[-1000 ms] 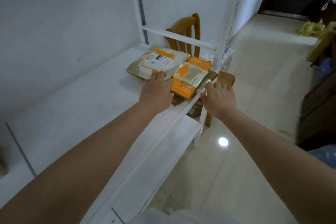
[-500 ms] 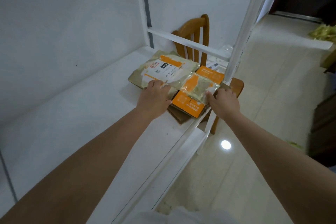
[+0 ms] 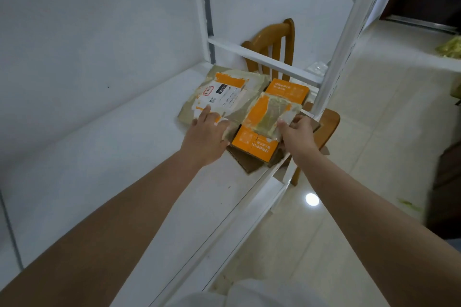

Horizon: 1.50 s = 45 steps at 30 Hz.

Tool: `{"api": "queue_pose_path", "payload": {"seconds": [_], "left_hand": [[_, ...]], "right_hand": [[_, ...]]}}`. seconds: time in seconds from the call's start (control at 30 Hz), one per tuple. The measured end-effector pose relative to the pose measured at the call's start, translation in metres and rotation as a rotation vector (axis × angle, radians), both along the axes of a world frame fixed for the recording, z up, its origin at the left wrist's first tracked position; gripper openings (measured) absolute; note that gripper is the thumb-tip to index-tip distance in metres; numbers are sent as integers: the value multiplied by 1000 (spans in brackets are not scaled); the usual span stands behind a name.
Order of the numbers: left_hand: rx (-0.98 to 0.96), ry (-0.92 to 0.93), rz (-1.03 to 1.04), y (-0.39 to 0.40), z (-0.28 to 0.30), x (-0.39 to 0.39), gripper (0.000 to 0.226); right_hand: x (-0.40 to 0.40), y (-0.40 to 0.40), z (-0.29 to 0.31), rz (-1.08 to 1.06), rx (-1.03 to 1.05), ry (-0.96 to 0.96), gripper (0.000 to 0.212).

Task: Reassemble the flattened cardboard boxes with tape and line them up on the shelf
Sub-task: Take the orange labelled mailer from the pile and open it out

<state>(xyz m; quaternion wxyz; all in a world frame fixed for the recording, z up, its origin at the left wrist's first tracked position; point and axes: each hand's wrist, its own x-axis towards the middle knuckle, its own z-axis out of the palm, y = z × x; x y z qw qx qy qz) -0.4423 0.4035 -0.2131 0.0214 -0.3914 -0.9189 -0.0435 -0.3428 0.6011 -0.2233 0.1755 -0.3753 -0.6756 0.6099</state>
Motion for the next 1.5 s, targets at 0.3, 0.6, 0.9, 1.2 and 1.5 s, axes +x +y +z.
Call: {"api": "queue_pose_path", "payload": {"seconds": [0.3,0.6,0.9,1.2,1.5], "left_hand": [[163,93,168,-53,48,-25,54],[345,-39,342,-101,47,-27,56],[631,-263,589,-145,28,-5,57],[693,-95,543,-214,26,88,44],[821,-17,534,-276,34,227,44]], "right_hand": [[9,-9,21,-33,71,111,24],[31,-24,26,20,51,178,20],[42,-55,17,135,-35,168,17],[91,-113,10,217,45,74,61],[185,-182,10,343,132,183,48]]}}
